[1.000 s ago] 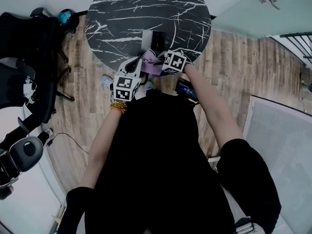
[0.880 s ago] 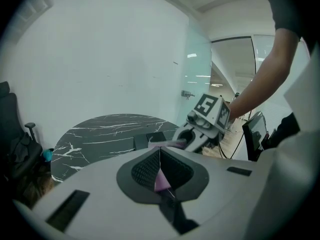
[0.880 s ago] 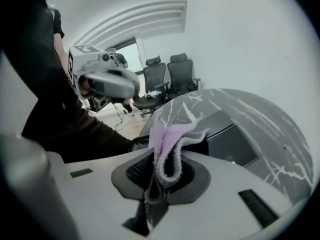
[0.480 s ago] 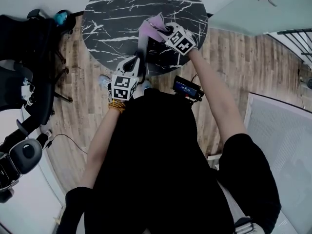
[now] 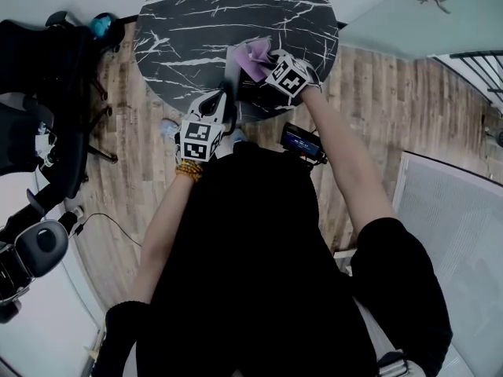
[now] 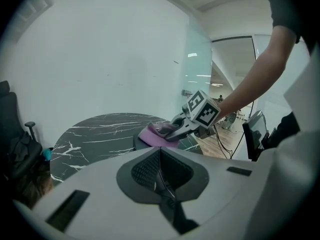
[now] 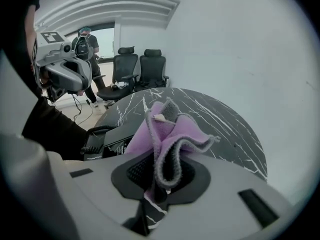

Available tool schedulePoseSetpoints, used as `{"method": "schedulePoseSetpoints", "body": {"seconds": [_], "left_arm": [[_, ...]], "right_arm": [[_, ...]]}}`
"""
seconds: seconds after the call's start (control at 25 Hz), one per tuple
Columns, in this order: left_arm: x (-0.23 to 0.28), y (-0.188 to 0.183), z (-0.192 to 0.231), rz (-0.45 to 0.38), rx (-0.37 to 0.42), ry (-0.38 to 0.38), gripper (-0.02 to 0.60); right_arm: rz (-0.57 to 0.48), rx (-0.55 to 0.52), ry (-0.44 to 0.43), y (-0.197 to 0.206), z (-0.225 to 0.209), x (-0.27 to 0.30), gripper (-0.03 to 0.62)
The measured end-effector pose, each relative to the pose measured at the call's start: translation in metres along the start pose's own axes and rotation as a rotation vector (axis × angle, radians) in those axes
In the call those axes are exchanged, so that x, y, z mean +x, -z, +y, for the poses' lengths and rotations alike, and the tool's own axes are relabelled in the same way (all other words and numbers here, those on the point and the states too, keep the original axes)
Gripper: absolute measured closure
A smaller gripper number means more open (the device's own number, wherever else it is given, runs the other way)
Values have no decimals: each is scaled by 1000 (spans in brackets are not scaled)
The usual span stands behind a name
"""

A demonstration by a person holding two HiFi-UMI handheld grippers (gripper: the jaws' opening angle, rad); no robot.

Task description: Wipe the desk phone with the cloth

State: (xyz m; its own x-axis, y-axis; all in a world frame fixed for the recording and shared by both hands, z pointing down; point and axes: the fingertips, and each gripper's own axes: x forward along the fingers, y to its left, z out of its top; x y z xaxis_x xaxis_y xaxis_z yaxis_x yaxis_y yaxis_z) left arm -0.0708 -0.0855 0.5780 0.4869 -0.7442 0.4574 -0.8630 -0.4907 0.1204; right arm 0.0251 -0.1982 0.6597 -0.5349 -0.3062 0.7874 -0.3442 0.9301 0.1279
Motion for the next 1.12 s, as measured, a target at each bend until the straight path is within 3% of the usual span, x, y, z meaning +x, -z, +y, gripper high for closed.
{"method": "schedulePoseSetpoints", "body": {"seconds": [0.24, 1.12], "left_arm": [[6, -3, -6, 0, 9, 18, 568], [11, -1, -10, 3, 14, 25, 568]], "right_arm": [[14, 72, -46, 2, 4, 2, 539], [-13, 138, -109, 19, 39, 9, 539]]}}
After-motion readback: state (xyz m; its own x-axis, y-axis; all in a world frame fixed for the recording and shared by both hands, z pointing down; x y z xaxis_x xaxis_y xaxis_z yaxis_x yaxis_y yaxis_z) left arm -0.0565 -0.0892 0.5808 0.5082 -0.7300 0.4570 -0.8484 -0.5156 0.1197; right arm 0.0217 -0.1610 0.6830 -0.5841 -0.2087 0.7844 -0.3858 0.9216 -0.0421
